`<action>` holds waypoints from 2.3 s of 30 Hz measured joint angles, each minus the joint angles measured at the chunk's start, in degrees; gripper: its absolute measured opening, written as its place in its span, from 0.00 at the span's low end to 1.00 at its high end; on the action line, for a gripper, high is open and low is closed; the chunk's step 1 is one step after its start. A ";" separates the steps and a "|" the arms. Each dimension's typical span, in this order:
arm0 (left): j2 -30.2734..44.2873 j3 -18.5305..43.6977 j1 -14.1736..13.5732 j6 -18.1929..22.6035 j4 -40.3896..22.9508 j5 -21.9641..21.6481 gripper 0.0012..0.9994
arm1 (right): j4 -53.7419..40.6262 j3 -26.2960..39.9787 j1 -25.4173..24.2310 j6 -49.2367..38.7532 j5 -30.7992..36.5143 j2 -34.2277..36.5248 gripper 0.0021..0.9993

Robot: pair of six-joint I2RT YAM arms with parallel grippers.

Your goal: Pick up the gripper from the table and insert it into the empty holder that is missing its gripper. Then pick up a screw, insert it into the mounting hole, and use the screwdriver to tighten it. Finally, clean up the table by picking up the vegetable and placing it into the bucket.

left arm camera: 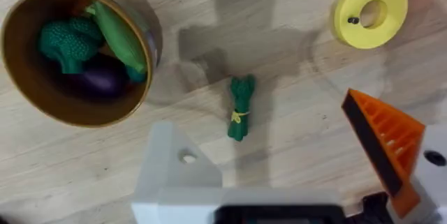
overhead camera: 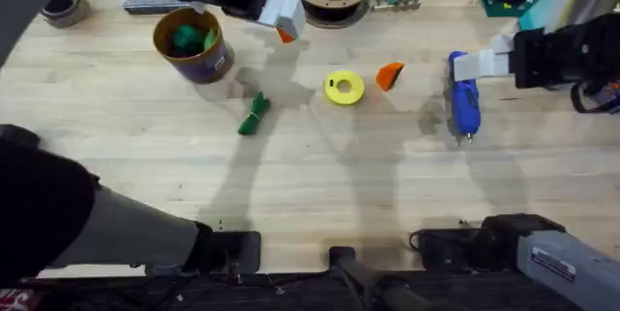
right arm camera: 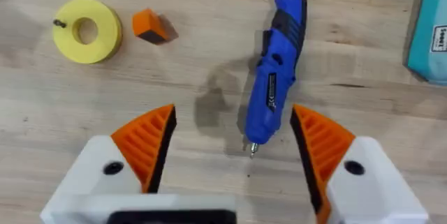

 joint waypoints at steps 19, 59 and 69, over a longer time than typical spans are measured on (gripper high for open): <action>0.00 0.00 0.79 0.90 3.96 -0.63 0.99 | 0.00 0.00 0.00 -0.02 0.00 0.00 1.00; -46.68 -42.29 7.02 1.54 42.93 -0.47 0.99 | -0.02 0.00 -0.01 0.00 -0.01 0.00 1.00; -59.14 -62.55 7.02 1.55 64.48 2.16 0.99 | -0.02 0.00 0.00 0.00 0.00 0.00 1.00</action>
